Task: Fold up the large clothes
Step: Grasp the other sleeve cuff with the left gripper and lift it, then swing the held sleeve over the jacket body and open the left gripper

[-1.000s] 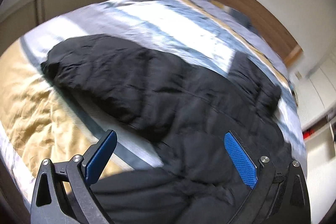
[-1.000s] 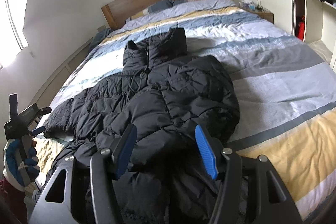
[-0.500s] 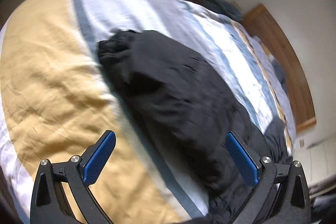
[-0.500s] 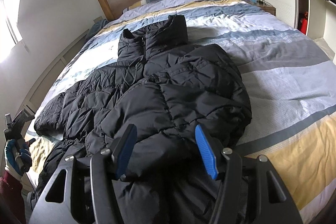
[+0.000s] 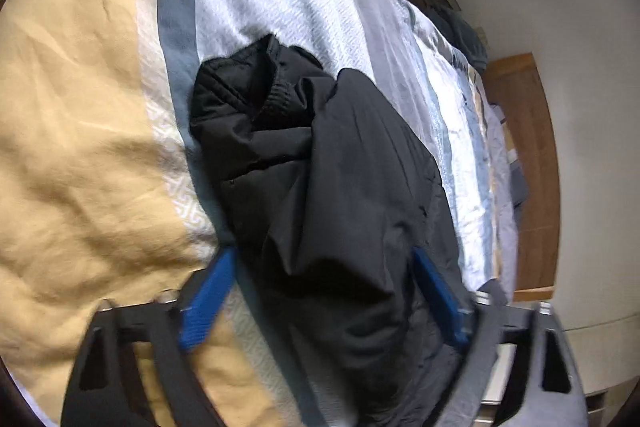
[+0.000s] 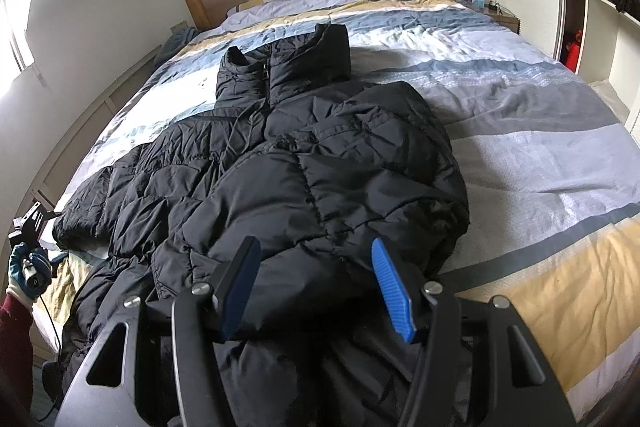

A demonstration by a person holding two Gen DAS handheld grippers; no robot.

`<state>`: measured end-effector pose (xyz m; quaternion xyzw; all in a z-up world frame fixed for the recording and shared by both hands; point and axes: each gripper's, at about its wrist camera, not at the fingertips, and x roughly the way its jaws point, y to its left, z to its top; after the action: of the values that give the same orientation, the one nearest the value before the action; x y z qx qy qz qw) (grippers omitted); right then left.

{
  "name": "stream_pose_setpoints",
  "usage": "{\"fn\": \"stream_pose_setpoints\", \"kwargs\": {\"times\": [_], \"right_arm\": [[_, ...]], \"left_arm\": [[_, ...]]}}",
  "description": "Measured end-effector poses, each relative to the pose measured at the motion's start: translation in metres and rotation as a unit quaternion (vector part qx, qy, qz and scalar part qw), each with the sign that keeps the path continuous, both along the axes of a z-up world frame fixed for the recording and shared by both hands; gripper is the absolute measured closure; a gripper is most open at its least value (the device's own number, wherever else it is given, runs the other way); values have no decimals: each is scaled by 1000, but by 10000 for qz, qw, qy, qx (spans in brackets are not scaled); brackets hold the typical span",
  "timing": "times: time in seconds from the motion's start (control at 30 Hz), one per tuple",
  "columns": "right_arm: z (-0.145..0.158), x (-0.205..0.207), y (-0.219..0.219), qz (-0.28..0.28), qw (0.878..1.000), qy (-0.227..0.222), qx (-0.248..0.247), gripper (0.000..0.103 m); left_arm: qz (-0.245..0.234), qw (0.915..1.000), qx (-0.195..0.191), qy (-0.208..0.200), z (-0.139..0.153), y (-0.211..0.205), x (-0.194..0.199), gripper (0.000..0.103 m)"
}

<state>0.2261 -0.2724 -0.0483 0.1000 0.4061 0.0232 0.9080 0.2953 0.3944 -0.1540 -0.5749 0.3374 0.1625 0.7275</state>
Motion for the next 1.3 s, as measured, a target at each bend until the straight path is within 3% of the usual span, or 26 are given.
{"fn": "stream_pose_setpoints", "kwargs": {"times": [0.13, 0.3, 0.4, 0.9, 1.3], "right_arm": [[1, -2, -2, -37, 10000, 2, -26, 47], [3, -7, -4, -67, 10000, -4, -15, 47], [3, -10, -6, -85, 10000, -8, 7, 46], [18, -38, -17, -183, 9996, -193, 73, 47], [36, -71, -38, -345, 9980, -472, 220, 46]], "left_arm": [[20, 9995, -231, -220, -2, 3, -2, 43], [-29, 9984, -364, -427, -1, 8, -4, 81], [-55, 9979, -359, -533, 5, 9, -3, 89], [-639, 9936, 447, -822, 73, -24, 2, 95], [-1427, 9751, 1265, -1133, 141, -87, 5, 96]]}}
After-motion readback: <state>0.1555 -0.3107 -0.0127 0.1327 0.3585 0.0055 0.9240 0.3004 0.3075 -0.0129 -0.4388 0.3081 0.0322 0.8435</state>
